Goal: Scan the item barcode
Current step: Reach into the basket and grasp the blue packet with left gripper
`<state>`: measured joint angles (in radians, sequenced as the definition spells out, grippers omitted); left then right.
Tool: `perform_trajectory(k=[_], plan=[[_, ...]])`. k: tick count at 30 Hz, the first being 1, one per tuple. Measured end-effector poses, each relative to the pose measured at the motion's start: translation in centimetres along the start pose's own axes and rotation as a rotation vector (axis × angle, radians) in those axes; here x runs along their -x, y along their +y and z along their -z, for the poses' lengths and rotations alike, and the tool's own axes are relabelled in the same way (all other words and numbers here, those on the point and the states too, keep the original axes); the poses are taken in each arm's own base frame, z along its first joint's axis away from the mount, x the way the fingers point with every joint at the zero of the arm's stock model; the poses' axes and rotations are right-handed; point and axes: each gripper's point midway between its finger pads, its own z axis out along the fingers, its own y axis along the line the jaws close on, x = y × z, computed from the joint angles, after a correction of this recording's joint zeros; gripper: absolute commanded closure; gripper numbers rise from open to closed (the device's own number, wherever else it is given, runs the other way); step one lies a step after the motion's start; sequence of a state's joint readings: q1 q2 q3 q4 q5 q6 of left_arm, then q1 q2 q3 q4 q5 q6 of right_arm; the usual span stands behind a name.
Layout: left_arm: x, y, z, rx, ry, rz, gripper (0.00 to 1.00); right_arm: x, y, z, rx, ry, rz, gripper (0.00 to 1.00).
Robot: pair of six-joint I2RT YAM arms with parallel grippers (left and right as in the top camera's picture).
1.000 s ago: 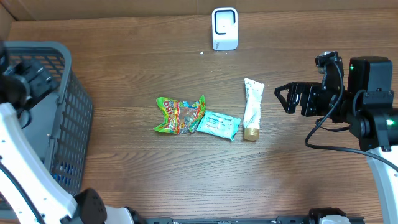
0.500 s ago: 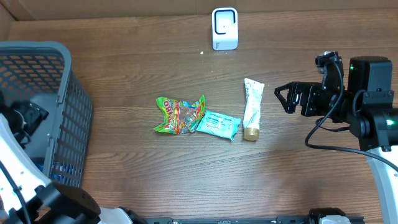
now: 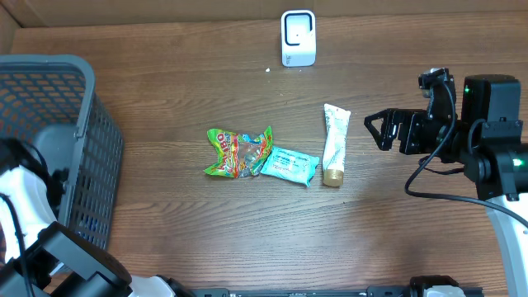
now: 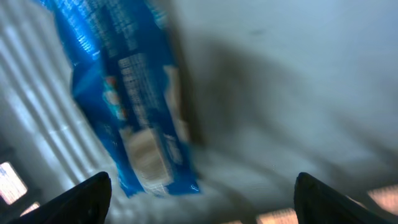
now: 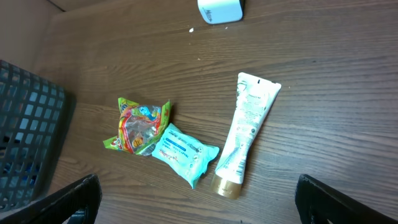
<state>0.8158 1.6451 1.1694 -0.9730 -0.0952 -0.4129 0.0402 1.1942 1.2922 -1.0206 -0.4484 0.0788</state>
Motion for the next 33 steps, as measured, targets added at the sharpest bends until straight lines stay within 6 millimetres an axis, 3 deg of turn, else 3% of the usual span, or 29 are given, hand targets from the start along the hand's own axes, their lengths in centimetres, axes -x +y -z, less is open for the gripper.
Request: perform_trajectory(k=[5, 8, 9, 12, 16, 18, 23, 25, 27, 31, 33], plan=[[-0.8, 2.7, -2.7, 0.025, 0.019, 0.075, 0.16, 0.0, 0.0, 0.0, 0.000, 0.001, 0.000, 0.00], [-1.0, 3.3, -3.6, 0.027, 0.014, 0.094, 0.18, 0.0, 0.0, 0.0, 0.000, 0.000, 0.000, 0.00], [-1.0, 3.3, -3.9, 0.025, 0.009, 0.094, 0.22, 0.0, 0.0, 0.0, 0.000, 0.000, 0.000, 0.00], [-1.1, 3.2, -4.6, 0.013, -0.006, 0.101, 0.62, 0.0, 0.0, 0.0, 0.000, 0.000, 0.000, 0.00], [-0.8, 3.0, -4.7, 0.004, -0.022, 0.101, 0.89, 0.0, 0.0, 0.0, 0.000, 0.000, 0.000, 0.00], [-0.8, 3.0, -4.6, 0.003, -0.024, 0.100, 0.96, 0.0, 0.0, 0.0, 0.000, 0.000, 0.000, 0.00], [-1.4, 2.3, -3.8, -0.037, 0.029, 0.102, 0.96, 0.0, 0.0, 0.0, 0.000, 0.000, 0.000, 0.00], [-1.3, 1.3, -2.7, -0.086, 0.057, 0.101, 0.96, 0.0, 0.0, 0.0, 0.000, 0.000, 0.000, 0.00], [0.2, -0.3, -0.4, -0.166, 0.055, 0.093, 0.96, 0.0, 0.0, 0.0, 0.000, 0.000, 0.000, 0.00], [4.1, -3.6, 6.3, -0.344, -0.018, 0.040, 0.96, 0.0, 0.0, 0.0, 0.000, 0.001, 0.000, 0.00], [5.5, -5.0, 10.9, -0.428, -0.067, -0.003, 0.96, 0.0, 0.0, 0.0, 0.000, 0.001, 0.000, 0.00]])
